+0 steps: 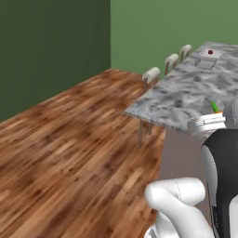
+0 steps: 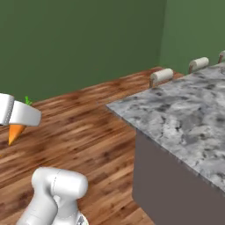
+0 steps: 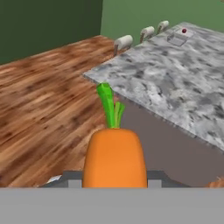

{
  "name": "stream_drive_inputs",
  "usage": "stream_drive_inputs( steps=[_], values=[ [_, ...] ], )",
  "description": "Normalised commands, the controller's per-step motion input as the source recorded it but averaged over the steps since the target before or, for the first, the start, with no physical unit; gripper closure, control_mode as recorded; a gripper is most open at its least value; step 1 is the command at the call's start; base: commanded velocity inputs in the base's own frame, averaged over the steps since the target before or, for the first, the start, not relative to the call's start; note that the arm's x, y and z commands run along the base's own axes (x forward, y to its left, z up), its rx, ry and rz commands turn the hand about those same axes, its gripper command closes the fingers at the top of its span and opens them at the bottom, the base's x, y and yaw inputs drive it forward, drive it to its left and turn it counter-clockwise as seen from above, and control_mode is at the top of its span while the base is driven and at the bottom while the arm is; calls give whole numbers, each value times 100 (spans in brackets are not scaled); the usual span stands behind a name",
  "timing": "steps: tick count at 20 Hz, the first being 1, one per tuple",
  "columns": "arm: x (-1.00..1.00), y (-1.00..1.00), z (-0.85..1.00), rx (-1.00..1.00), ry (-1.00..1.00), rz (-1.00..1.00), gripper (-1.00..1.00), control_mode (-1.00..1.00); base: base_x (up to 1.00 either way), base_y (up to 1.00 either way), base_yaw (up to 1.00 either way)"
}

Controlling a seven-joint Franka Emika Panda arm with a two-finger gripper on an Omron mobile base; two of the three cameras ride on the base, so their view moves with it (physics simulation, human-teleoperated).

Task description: Place the cold items (carrot and tomato) from the fridge in one tupperware on the dining counter. Place the warm items (kebab skewer and hot dog) in the stove area in another tupperware.

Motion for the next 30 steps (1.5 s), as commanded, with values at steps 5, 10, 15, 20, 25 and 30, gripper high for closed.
stream_drive_inputs(
  steps=[5, 10, 15, 20, 25, 30],
  values=[
    [0, 0, 0, 0, 0, 0, 100, 100, 91, 91, -37],
    [0, 0, 0, 0, 0, 0, 100, 100, 90, 92, -36],
    [0, 0, 0, 0, 0, 0, 100, 100, 89, 93, -36],
    [0, 0, 0, 0, 0, 0, 100, 100, 90, 93, -35],
    [0, 0, 0, 0, 0, 0, 100, 100, 93, 92, -35],
    [0, 0, 0, 0, 0, 0, 100, 100, 95, 91, -35]
  ],
)
